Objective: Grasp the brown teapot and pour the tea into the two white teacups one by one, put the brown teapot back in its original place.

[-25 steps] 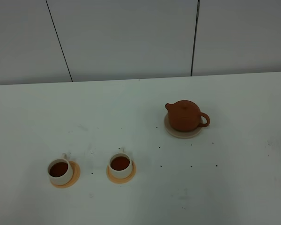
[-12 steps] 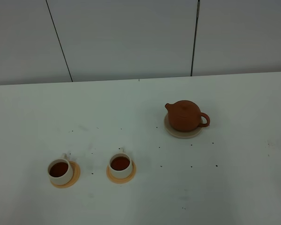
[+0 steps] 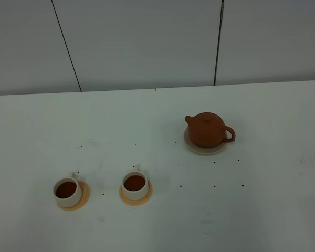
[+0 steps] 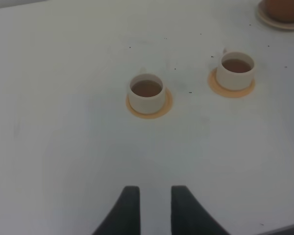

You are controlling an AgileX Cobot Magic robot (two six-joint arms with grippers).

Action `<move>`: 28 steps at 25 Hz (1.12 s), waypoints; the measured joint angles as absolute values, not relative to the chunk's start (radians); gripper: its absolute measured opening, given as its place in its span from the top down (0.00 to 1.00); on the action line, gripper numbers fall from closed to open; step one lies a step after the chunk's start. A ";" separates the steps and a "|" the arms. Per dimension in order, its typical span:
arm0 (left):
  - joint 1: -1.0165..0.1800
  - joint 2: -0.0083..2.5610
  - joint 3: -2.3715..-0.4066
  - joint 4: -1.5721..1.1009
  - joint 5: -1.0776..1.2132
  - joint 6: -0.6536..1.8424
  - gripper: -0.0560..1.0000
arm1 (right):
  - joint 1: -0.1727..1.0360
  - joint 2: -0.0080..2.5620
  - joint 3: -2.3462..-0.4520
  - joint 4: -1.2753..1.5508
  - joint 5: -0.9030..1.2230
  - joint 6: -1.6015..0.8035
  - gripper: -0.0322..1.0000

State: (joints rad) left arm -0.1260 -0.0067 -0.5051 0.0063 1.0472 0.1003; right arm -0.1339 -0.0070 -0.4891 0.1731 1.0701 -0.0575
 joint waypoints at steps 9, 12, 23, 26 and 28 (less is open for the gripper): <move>-0.126 -0.007 -0.505 0.006 1.047 0.100 0.73 | -0.123 -0.007 -0.489 0.236 1.070 -0.078 0.96; -0.126 -0.007 -0.505 0.006 1.047 0.100 0.73 | -0.123 -0.007 -0.489 0.249 1.070 -0.080 0.95; -0.126 -0.007 -0.505 0.007 1.047 0.100 0.73 | -0.123 -0.007 -0.489 0.250 1.070 -0.080 0.94; -0.126 -0.007 -0.505 0.007 1.047 0.100 0.73 | -0.123 -0.007 -0.489 0.252 1.070 -0.080 0.94; -0.126 -0.007 -0.505 0.007 1.047 0.100 0.73 | -0.123 -0.007 -0.489 0.253 1.070 -0.080 0.93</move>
